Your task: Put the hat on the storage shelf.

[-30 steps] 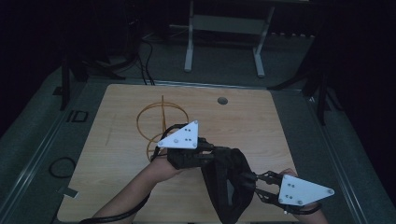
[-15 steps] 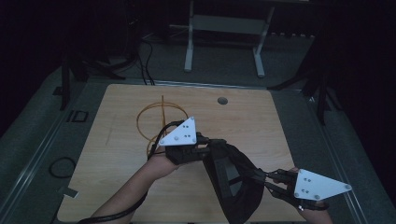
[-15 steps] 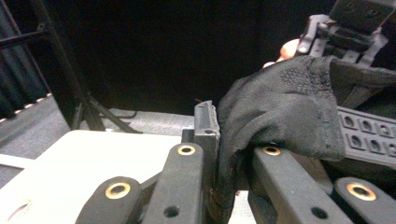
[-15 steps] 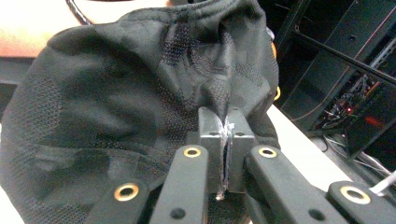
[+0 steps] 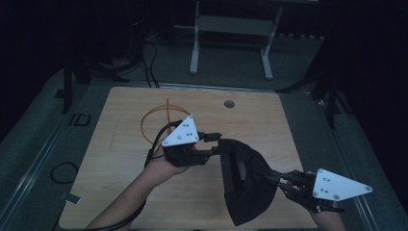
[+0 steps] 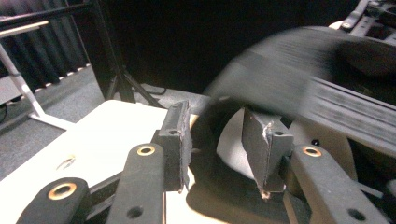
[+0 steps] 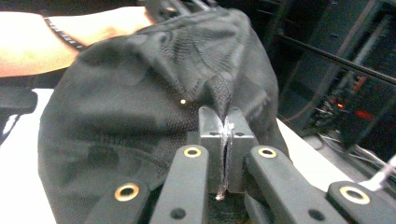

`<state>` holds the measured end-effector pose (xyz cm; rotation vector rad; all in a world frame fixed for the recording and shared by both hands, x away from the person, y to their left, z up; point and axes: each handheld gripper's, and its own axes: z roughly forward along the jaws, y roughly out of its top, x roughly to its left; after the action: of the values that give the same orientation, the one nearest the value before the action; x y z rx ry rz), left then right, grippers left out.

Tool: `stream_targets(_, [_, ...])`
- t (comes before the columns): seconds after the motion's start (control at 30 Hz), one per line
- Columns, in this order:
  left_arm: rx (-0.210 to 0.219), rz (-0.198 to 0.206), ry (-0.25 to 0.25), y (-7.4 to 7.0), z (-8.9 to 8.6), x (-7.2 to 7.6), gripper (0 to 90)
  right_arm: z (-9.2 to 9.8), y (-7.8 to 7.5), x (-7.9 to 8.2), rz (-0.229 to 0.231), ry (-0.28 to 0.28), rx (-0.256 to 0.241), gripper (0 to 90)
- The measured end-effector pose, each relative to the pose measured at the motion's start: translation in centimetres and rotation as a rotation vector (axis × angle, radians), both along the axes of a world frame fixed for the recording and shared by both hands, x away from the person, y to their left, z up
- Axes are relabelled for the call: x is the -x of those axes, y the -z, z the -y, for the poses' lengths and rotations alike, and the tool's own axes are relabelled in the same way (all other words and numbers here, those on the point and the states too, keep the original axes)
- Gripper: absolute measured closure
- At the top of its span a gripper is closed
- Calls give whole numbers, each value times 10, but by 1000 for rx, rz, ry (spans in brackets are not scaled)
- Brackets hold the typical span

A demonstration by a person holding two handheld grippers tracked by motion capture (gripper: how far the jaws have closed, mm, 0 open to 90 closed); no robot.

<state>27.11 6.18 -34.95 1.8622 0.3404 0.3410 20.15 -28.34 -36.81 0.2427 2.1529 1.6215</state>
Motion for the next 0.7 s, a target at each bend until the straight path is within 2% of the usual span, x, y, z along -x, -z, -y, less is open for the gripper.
stream_targets(0.07, [14, -6, -10, 0, -4, 0, 625, 3, -1, -2, -5, 28, -6, 887])
stream_targets(0.23, [13, 0, -37, 2, -14, 2, 624, 5, -2, -9, -10, 63, -6, 886])
stream_targets(0.4, [-2, -7, -73, 4, -23, 6, 577, 8, -6, -17, -19, 90, -28, 886])
stream_targets(0.6, [-22, -24, -105, 13, -37, 13, 552, 5, -16, -28, -14, 120, -13, 886])
stream_targets(0.7, [-12, -17, -124, 20, -45, 19, 550, 2, -19, -35, -23, 148, -9, 886])
